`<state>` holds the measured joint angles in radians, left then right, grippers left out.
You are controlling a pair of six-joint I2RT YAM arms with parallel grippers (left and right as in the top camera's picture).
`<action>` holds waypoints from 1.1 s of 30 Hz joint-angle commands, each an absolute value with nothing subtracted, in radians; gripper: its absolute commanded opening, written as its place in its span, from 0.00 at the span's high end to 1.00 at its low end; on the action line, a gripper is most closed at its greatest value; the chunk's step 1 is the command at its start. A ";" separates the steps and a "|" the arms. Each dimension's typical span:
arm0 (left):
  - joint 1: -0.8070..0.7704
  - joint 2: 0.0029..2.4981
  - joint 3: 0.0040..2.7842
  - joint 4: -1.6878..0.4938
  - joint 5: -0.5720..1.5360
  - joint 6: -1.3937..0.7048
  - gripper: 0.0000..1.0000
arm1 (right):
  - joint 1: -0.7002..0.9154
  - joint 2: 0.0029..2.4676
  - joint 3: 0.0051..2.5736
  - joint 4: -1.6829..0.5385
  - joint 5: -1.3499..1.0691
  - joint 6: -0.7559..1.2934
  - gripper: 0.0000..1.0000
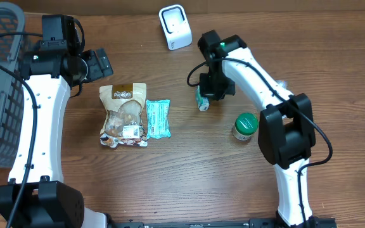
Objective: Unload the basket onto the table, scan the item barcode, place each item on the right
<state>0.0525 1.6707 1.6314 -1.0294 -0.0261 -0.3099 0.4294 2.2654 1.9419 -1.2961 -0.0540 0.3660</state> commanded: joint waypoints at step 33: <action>0.045 1.668 1.640 -1.029 -0.030 -0.302 0.00 | 0.519 2.224 1.943 -1.053 -0.005 0.763 0.00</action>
